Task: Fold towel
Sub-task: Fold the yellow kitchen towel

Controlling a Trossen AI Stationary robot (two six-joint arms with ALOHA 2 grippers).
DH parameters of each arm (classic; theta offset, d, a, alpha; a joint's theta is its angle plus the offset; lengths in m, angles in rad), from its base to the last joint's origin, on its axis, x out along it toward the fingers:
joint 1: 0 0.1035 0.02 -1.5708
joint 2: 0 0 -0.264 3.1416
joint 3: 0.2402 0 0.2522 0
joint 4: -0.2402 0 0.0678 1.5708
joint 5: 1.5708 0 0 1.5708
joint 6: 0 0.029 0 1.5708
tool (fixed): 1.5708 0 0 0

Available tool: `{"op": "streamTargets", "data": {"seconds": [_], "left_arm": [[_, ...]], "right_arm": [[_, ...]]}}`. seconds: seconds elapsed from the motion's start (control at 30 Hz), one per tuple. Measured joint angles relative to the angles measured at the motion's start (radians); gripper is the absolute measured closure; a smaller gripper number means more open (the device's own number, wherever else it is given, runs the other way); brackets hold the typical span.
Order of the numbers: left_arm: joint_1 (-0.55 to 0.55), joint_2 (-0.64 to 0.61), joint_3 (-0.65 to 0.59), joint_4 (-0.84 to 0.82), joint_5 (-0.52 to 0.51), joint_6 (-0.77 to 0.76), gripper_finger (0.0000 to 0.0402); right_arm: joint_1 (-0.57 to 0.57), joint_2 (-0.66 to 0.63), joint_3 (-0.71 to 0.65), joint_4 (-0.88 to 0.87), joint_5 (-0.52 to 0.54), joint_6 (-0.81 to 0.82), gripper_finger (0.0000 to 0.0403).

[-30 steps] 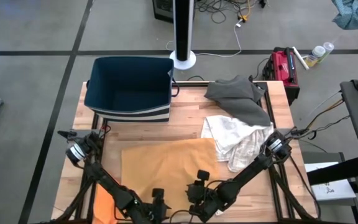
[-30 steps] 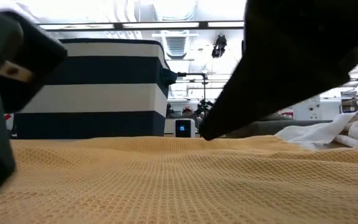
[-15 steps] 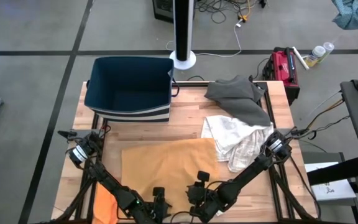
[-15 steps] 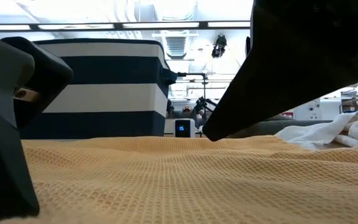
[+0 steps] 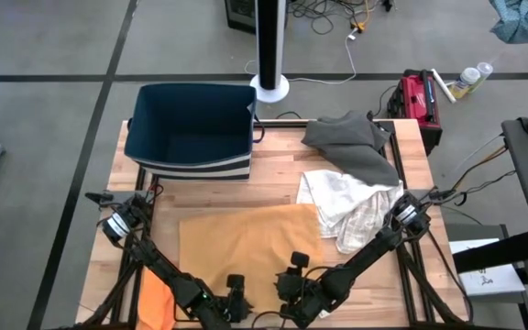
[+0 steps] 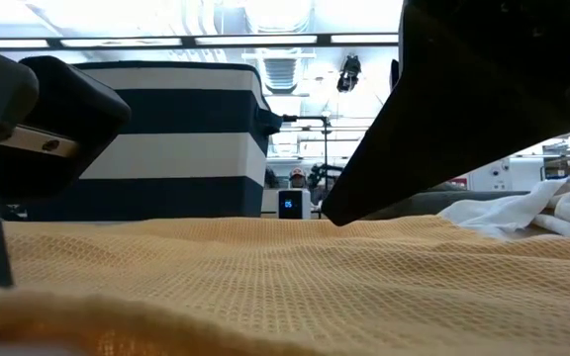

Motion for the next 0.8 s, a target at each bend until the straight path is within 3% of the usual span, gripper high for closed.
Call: {"op": "streamTargets", "data": {"seconds": [0.1,0.53,0.8], "left_arm": [[0.0,-0.008,0.0,-0.007,0.007,0.003,0.0389],[0.0,-0.03,0.0,-0.025,0.029,0.006,0.0292],[0.002,-0.034,0.0,-0.025,-0.005,0.004,0.0287]], "right_arm": [[0.0,0.0,0.0,0.0,-0.005,0.0,0.0298],[0.0,0.0,0.0,0.0,-0.026,0.008,0.03],[0.0,0.0,0.0,0.0,-0.026,0.011,0.0294]]}}
